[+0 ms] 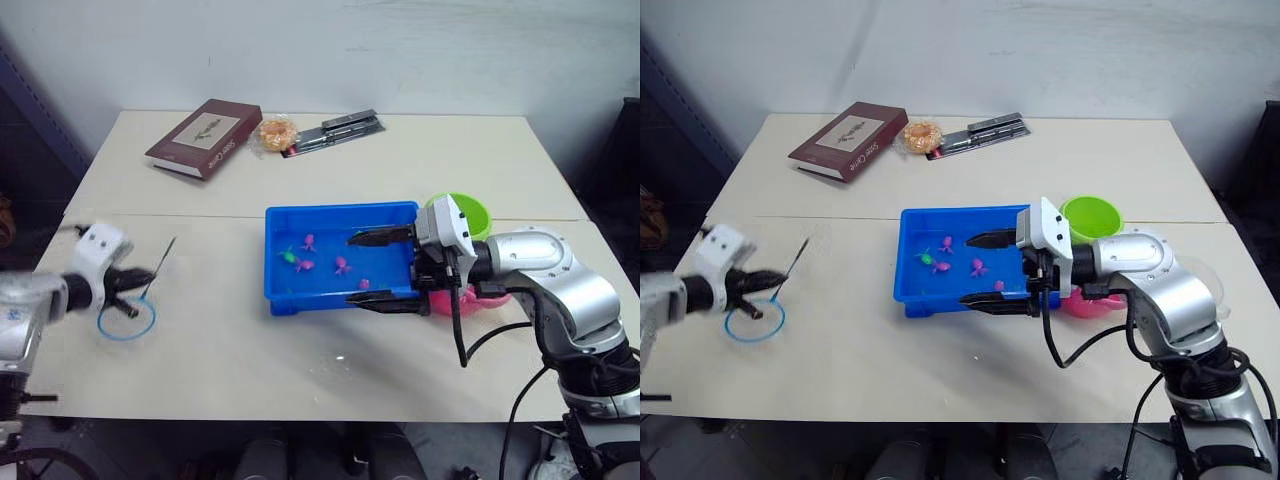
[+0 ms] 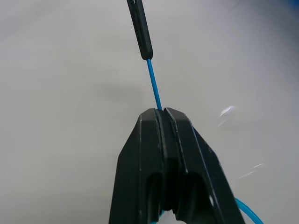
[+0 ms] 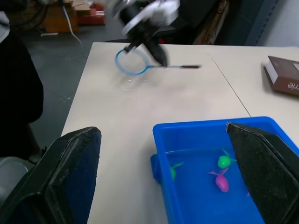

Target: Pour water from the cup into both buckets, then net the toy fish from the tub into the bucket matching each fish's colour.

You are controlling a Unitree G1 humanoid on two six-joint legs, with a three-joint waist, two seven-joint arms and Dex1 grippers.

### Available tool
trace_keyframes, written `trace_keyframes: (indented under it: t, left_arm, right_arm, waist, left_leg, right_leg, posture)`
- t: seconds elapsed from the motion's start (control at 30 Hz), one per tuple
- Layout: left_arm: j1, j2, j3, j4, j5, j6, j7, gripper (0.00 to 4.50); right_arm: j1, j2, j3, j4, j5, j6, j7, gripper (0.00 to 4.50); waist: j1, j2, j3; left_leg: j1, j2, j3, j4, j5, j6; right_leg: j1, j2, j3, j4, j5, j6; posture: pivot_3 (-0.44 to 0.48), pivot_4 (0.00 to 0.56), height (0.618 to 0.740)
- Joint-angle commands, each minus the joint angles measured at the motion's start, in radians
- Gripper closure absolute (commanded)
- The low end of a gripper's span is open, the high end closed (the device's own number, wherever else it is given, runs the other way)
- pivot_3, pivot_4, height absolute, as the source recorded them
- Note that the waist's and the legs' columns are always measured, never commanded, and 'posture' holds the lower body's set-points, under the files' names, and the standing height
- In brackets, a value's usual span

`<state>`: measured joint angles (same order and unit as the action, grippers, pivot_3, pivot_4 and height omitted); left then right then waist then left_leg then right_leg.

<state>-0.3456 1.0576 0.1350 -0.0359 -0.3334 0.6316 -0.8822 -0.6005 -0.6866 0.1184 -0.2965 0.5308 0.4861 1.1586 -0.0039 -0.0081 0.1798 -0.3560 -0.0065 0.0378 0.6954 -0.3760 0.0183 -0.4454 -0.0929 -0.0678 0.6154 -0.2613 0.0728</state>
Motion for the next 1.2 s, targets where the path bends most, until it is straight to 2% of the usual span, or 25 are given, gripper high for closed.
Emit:
trace_keyframes:
  t: [0.03,0.2,0.37,0.47,0.57,0.6,0.63,0.73,1.1,1.2]
  left_arm:
    - [-0.053,0.023,-0.101,-0.186,-0.05,-0.079,-0.199,4.45]
    - [-0.156,-0.021,-0.247,-0.263,-0.009,-0.138,-0.297,4.45]
    - [-0.323,-0.144,-0.38,-0.209,0.096,-0.14,-0.263,4.45]
    - [-0.385,-0.207,-0.409,-0.174,0.126,-0.124,-0.247,4.45]
    - [-0.411,-0.231,-0.417,-0.162,0.128,-0.124,-0.268,4.45]
    - [-0.417,-0.235,-0.42,-0.16,0.13,-0.127,-0.272,4.5]
    - [-0.425,-0.242,-0.42,-0.157,0.132,-0.124,-0.271,4.5]
    - [-0.435,-0.253,-0.416,-0.155,0.133,-0.117,-0.274,4.5]
    - [-0.444,-0.264,-0.408,-0.158,0.13,-0.099,-0.282,4.5]
    - [-0.44,-0.262,-0.413,-0.155,0.139,-0.108,-0.282,4.5]
  right_arm:
    - [-0.058,-0.004,0.03,0.046,-0.062,-0.085,0.048,0.0]
    - [-0.128,0.029,0.102,0.128,-0.143,-0.163,0.092,0.0]
    - [-0.173,0.073,0.146,0.212,-0.227,-0.22,0.079,0.0]
    - [-0.18,0.089,0.156,0.221,-0.239,-0.212,0.082,0.0]
    - [-0.189,0.1,0.174,0.233,-0.256,-0.21,0.099,0.0]
    - [-0.196,0.108,0.18,0.248,-0.266,-0.215,0.1,0.54]
    - [-0.206,0.117,0.187,0.268,-0.279,-0.223,0.098,0.8]
    - [-0.227,0.135,0.203,0.315,-0.326,-0.263,0.093,2.11]
    - [-0.257,0.16,0.214,0.386,-0.396,-0.379,0.107,2.11]
    - [-0.255,0.162,0.209,0.369,-0.385,-0.376,0.121,3.04]
  waist:
    - [-0.001,0.002,0.0]
    - [-0.017,0.002,0.001]
    - [-0.017,0.002,0.001]
    - [-0.003,0.002,0.001]
    - [-0.001,0.002,0.001]
    - [-0.001,0.002,0.001]
    - [-0.001,0.002,0.001]
    - [0.001,0.002,0.001]
    - [0.001,0.002,0.001]
    - [0.0,0.002,0.001]
  left_leg:
    - [0.0,0.0,0.0,-0.001,0.0,0.0]
    - [0.0,0.0,0.002,-0.002,0.001,0.001]
    - [-0.001,0.0,0.002,0.002,0.002,0.001]
    - [-0.002,0.0,0.002,0.003,0.002,0.002]
    - [-0.002,0.001,0.003,0.003,0.001,0.002]
    - [-0.002,0.001,0.003,0.003,0.001,0.002]
    - [-0.002,0.002,0.003,0.003,0.002,0.002]
    - [-0.002,0.002,0.003,0.004,0.002,0.002]
    - [-0.002,0.002,0.002,0.004,0.002,0.001]
    - [-0.002,0.002,0.002,0.004,0.002,0.001]
  right_leg:
    - [0.0,0.0,0.0,0.0,0.0,0.0]
    - [-0.001,0.002,-0.001,0.003,0.0,0.0]
    - [0.0,0.005,-0.001,0.005,0.0,0.001]
    - [0.0,0.007,0.0,0.005,0.001,0.002]
    - [0.0,0.008,0.0,0.005,0.001,0.002]
    - [0.0,0.008,0.0,0.005,0.001,0.002]
    - [0.0,0.008,0.0,0.005,0.001,0.002]
    - [0.0,0.008,0.0,0.005,0.001,0.002]
    - [0.0,0.008,0.0,0.005,0.001,0.002]
    - [0.0,0.008,0.0,0.005,0.001,0.002]
  posture:
    - [0.0,0.15,0.74]
    - [0.0,0.15,0.74]
    - [0.0,0.15,0.74]
    - [0.0,0.15,0.74]
    - [0.0,0.15,0.74]
    - [0.0,0.15,0.74]
    - [0.0,0.15,0.74]
    - [0.0,0.15,0.74]
    - [0.0,0.15,0.74]
    - [0.0,0.15,0.74]
